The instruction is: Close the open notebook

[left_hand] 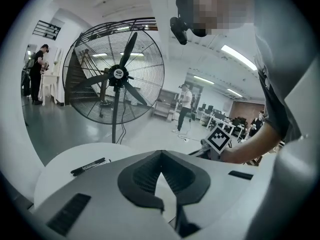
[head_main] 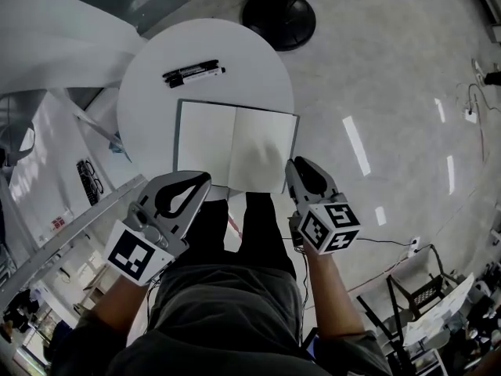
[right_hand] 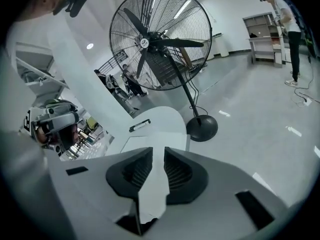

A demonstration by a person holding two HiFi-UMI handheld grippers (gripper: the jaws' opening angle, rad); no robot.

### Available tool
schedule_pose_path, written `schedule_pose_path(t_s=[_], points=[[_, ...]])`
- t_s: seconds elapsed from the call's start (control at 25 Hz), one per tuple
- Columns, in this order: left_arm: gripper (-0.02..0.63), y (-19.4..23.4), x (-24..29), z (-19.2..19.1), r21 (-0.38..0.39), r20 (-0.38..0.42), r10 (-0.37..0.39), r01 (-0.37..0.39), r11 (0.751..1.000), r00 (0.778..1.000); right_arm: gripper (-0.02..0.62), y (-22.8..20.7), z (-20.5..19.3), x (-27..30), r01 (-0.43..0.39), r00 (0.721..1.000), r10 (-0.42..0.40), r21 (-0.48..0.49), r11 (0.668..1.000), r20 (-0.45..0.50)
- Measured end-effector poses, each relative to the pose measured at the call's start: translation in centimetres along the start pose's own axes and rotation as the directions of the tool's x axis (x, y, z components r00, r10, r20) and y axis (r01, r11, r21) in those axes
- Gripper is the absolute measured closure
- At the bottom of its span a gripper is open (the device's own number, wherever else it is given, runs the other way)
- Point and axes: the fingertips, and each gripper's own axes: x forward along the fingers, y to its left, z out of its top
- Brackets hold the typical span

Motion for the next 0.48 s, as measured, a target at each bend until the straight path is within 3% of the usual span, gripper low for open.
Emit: schedule_pose_path(t_s=[0.48], points=[[0.591,-0.7,1.3,-3.1,-0.031,-0.06,0.006,-0.008,0.999,0.998,0.402,-2.4,-4.1,2.5,-0.029,0.996,0.035,0.071,0.997,-0.084]])
